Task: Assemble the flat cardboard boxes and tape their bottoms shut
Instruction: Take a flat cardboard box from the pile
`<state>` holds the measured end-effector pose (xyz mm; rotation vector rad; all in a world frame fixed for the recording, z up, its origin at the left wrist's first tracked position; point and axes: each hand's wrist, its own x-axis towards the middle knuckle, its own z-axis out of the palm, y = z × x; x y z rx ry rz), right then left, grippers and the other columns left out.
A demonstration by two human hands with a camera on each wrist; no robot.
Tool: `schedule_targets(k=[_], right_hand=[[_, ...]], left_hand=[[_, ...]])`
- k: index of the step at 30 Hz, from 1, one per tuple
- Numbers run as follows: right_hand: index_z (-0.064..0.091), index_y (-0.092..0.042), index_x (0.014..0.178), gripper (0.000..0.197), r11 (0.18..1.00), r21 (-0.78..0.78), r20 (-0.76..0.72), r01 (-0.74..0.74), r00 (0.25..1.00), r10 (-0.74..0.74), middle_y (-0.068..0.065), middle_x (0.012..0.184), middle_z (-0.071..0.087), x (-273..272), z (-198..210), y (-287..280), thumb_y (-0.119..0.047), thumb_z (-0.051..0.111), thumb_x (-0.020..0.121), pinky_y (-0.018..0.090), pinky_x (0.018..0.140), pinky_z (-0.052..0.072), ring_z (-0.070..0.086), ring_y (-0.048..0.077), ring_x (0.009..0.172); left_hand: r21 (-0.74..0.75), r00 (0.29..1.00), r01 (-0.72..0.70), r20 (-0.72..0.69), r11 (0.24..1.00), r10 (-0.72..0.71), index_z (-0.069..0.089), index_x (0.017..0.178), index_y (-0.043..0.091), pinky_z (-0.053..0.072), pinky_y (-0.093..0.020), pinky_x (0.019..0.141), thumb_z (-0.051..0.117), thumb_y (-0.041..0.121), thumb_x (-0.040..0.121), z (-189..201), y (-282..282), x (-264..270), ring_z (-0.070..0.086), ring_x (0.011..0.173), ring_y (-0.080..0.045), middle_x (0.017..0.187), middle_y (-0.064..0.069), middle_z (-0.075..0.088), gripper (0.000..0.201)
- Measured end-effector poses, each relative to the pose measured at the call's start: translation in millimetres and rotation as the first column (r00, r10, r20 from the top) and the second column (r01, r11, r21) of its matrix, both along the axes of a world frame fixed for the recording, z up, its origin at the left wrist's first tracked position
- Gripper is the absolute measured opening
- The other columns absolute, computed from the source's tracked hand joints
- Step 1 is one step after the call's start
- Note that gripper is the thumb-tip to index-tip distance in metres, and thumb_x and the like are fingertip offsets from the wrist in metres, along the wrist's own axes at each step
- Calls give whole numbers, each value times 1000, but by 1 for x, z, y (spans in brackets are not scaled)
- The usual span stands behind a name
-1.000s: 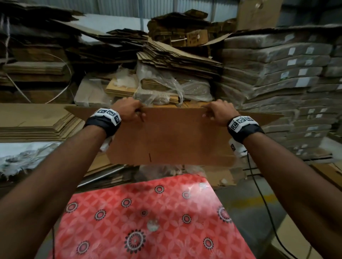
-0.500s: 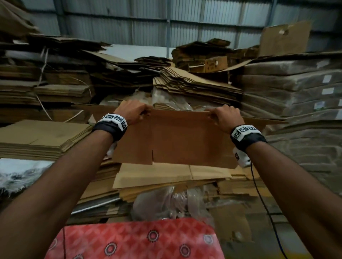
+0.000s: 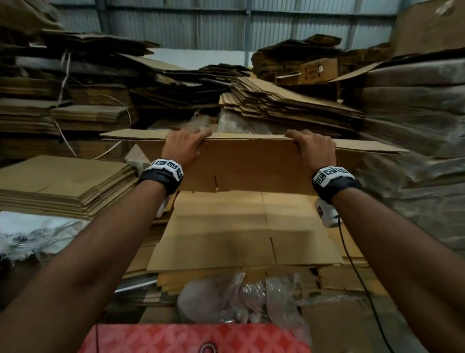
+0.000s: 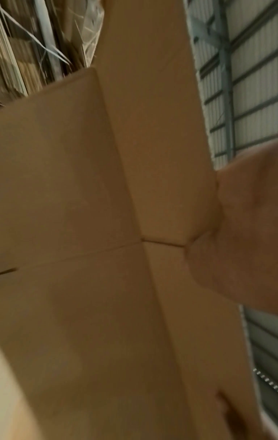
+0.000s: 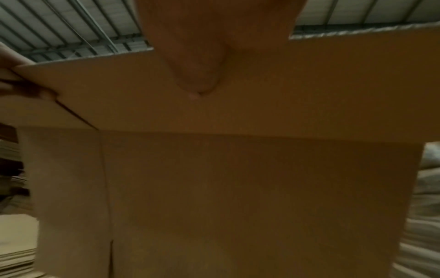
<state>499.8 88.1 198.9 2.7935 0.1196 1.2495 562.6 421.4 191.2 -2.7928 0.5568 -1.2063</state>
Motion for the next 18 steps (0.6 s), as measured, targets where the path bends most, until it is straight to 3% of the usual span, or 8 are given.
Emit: schedule_targets(k=[5,9,13,16,18], right_hand=[[62,-29,135,45,998,48,67,-42,997,39,8,124,69,54,-67,-7,-7,63,94,49,87,50,66,35,103],[54,-39,139,55,989,100,-152,109,984,-93,1,138,62,80,-149,-10,-5,57,96,61,103,37,49,31,131],[41,-44,146,71,973,88,-438,215,885,-156,0,147,51,82,-232,-14,1,51,93,72,106,28,39,32,138],[38,-44,146,73,980,45,-518,193,843,-142,-1,148,49,79,-273,-15,2,52,92,72,105,30,40,29,137],[36,-43,148,74,984,45,-563,174,818,-119,-1,148,47,77,-289,-14,1,53,92,73,106,28,40,27,137]], left_hand=[[27,999,23,35,999,-24,51,143,26,49,-49,90,62,15,94,-65,-3,59,60,114,-32,135,-5,62,52],[138,976,-18,-215,990,47,37,152,30,47,-50,92,51,13,98,-145,-15,82,53,124,-30,144,-5,51,59],[256,891,-9,-436,967,124,20,154,34,49,-46,83,46,7,99,-227,-26,74,53,118,-31,141,-4,48,67],[310,851,11,-502,951,154,16,154,34,47,-39,65,43,9,101,-272,-24,69,58,109,-32,136,-6,51,64],[322,841,10,-516,947,166,15,155,33,43,-38,60,39,10,102,-292,-21,67,58,107,-32,136,-6,50,62]])
